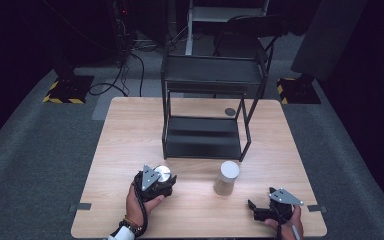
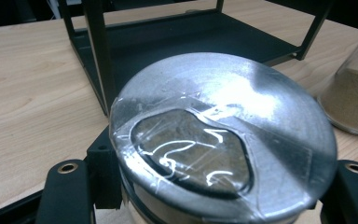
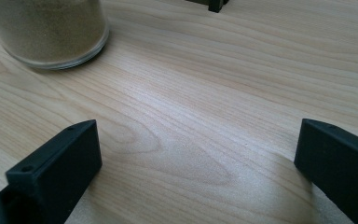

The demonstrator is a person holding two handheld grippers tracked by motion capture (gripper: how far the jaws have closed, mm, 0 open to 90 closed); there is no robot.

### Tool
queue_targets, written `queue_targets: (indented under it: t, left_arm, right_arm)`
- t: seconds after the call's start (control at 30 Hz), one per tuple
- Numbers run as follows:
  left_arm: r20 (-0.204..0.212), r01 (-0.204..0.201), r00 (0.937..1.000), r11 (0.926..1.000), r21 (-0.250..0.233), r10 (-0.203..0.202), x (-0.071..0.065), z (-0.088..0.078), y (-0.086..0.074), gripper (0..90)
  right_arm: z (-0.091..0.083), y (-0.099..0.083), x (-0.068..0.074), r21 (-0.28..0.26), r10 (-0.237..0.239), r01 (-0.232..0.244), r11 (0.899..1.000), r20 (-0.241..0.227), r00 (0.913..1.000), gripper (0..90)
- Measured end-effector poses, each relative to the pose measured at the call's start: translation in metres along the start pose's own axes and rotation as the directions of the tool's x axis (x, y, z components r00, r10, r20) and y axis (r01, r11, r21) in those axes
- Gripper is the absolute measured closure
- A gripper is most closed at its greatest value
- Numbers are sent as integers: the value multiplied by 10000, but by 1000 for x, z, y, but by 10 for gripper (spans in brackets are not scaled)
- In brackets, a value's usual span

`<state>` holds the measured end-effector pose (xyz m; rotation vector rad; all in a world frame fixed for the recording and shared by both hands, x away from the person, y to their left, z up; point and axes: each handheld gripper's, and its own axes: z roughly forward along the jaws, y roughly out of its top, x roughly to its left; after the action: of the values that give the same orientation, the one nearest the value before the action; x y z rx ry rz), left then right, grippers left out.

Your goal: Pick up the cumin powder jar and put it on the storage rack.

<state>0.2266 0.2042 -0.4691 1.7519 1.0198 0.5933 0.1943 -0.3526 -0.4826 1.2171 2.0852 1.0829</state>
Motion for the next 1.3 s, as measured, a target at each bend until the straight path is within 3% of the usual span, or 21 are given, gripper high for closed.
queue_targets:
  t: [0.27, 0.33, 0.47, 0.73, 1.1, 1.3]
  left_arm:
    - [-176, 247, 9995, 9997, -65, -248, 1, -6, 22, 314]
    - [-135, 282, 9995, 9995, 143, -280, 2, -5, 34, 314]
    - [-136, 300, 9995, 9995, -30, -301, 4, -8, 61, 314]
    - [35, 119, 9999, 9998, 140, -119, 6, -3, 114, 314]
    - [357, 295, 9989, 9995, -100, -291, 12, 4, 164, 315]
    - [393, 31, 9992, 9996, -264, -20, 14, 8, 193, 315]
  right_arm:
    - [0, 0, 0, -3, -2, 2, 10000, 3, 10000, 1]
    - [0, 0, 0, -3, -4, 4, 10000, 3, 10000, 1]
    - [0, 0, 0, -2, -1, 1, 10000, 9, 10000, 1]
    - [0, 0, 1, -5, 40, -40, 10000, 62, 10000, 0]
    - [0, 0, 1, -4, 51, -51, 10000, 57, 10000, 0]
    - [0, 0, 1, -3, 76, -76, 10000, 95, 9999, 0]
